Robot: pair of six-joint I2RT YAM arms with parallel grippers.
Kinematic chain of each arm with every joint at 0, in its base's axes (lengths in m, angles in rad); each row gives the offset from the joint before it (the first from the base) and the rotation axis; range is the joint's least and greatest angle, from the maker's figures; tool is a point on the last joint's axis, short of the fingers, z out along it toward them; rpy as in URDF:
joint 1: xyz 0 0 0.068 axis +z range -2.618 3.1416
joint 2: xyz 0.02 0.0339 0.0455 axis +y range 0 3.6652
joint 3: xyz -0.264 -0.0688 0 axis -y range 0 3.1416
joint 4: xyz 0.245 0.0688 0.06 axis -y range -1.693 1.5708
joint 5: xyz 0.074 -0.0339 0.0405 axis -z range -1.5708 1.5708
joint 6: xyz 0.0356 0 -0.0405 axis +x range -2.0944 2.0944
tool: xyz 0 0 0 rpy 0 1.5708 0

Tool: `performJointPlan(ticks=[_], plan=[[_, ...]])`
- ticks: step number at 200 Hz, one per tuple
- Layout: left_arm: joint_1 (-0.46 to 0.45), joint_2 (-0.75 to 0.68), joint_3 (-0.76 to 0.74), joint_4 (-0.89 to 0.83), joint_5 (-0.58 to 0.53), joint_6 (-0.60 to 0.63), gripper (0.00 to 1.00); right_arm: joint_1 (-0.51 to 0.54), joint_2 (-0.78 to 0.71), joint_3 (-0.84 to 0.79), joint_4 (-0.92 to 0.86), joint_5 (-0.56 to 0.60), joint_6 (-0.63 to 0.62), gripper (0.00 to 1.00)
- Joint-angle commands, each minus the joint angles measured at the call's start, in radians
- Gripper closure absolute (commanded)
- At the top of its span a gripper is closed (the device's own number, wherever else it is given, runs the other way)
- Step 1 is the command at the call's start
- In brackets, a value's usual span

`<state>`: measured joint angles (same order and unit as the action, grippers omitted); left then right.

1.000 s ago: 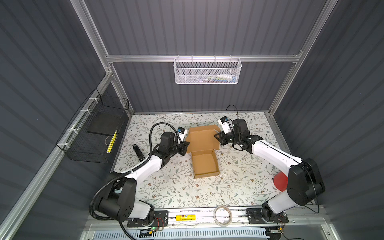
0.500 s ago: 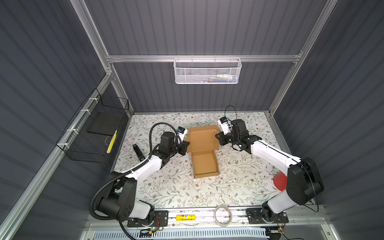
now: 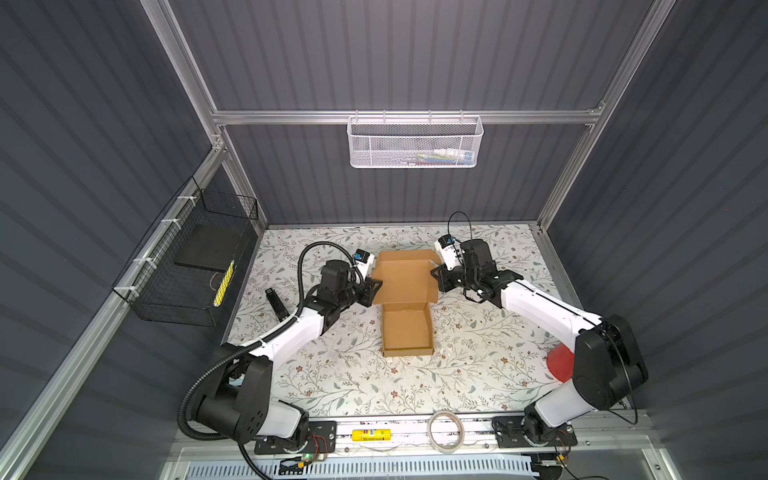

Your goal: Fold the paper box

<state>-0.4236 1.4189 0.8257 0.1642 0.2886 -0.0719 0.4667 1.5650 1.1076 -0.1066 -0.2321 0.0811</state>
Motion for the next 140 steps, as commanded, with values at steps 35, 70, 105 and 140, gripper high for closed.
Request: performJointPlan(ticks=[35,70,105,140], plan=[[0.006,-0.005,0.057,-0.028,-0.003,-0.003,0.77,0.013,-0.005,0.035,-0.029,0.026,-0.022,0.92],[0.006,0.002,0.067,-0.022,0.007,-0.017,0.79,0.020,-0.007,0.043,-0.039,0.043,-0.027,0.92],[0.006,0.013,0.081,-0.020,0.018,-0.026,0.80,0.026,-0.007,0.047,-0.040,0.053,-0.029,0.92],[0.006,0.020,0.090,-0.020,0.019,-0.036,0.85,0.035,-0.011,0.052,-0.045,0.067,-0.035,0.92]])
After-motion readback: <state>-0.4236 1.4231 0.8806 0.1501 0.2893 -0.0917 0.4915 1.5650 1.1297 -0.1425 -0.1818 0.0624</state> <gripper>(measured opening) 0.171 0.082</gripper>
